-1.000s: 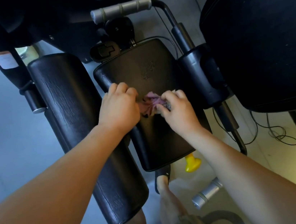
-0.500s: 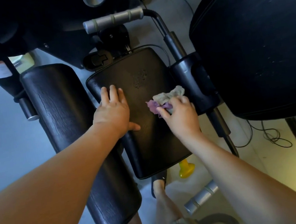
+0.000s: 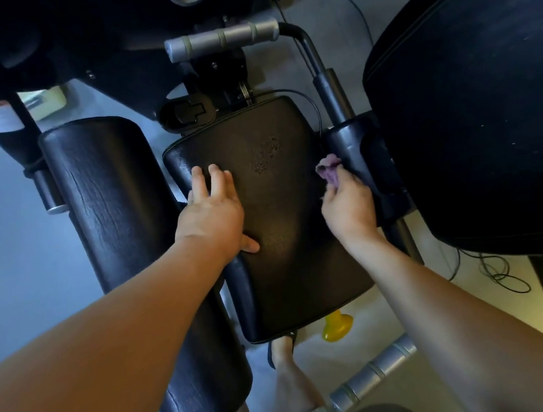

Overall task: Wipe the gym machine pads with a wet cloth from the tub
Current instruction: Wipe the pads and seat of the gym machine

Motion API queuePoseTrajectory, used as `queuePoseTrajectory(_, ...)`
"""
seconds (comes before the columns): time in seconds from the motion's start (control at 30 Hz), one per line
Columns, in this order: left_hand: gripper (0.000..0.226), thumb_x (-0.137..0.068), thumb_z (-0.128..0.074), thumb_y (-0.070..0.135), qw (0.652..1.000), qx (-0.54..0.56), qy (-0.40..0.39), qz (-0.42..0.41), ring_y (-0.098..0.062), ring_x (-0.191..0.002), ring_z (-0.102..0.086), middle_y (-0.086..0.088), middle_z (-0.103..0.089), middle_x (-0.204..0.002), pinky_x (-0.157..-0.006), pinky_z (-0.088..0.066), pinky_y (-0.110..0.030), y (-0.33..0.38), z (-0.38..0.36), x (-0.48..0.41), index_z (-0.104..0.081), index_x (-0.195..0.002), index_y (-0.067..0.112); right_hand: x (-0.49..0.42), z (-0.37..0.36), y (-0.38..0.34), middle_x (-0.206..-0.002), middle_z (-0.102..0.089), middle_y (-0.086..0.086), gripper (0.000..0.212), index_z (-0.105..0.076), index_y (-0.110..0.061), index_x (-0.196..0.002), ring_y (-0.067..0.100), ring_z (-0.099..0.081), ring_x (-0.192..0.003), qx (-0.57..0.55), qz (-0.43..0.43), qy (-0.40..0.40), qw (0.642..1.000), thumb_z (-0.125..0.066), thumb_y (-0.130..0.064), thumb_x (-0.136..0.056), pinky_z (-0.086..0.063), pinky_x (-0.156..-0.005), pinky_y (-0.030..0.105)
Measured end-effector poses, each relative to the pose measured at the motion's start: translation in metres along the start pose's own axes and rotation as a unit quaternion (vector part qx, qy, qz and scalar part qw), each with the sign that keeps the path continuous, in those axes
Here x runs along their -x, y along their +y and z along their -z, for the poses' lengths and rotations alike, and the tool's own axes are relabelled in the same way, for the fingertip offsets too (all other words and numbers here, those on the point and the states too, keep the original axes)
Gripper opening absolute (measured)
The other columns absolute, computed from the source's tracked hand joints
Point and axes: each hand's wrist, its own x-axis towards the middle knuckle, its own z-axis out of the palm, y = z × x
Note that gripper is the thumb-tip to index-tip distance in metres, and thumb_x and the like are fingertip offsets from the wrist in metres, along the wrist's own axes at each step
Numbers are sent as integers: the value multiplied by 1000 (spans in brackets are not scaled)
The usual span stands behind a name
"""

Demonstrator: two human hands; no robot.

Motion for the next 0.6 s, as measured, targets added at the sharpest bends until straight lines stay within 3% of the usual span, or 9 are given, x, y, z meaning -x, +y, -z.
queuePoseTrajectory(0.17, 141, -69, -74, 70, 1000, -5, 0, 0, -43, -150, 16, -13, 20, -163, -114, -36, -49, -1, -2, -5, 16, -156, 6, -38, -3, -8, -121, -58, 16, 26, -73, -4, -112, 34, -64, -98, 12, -4, 5, 1000, -51, -8, -100, -44, -90, 26)
queuePoseTrajectory(0.27, 142, -68, -77, 68, 1000, 5, 4, 3, -43, -151, 11, -13, 18, -163, -111, -39, -50, 0, -2, -4, 15, -157, 6, -62, -4, -23, -116, -60, 17, 27, -74, -7, -114, 34, -63, -99, 4, 34, 21, 999, -51, -13, -102, -47, -94, 32)
queuePoseTrajectory(0.43, 141, -67, -76, 69, 1000, -4, 8, 6, -45, -151, 8, -15, 13, -163, -111, -40, -50, 2, -2, -5, 10, -157, 3, -77, -7, -34, -115, -55, 14, 30, -71, -14, -123, 28, -59, -96, 15, 64, -5, 998, -48, -13, -103, -38, -86, 21)
queuePoseTrajectory(0.6, 135, -67, -79, 64, 1000, 5, 3, 4, -46, -151, 6, -15, 11, -162, -112, -38, -51, 2, 0, -4, -1, -158, 1, -53, 7, -11, -131, -55, 18, 29, -73, -11, -120, 36, -62, -108, 62, 21, -70, 995, -54, -15, -99, -47, -98, 33)
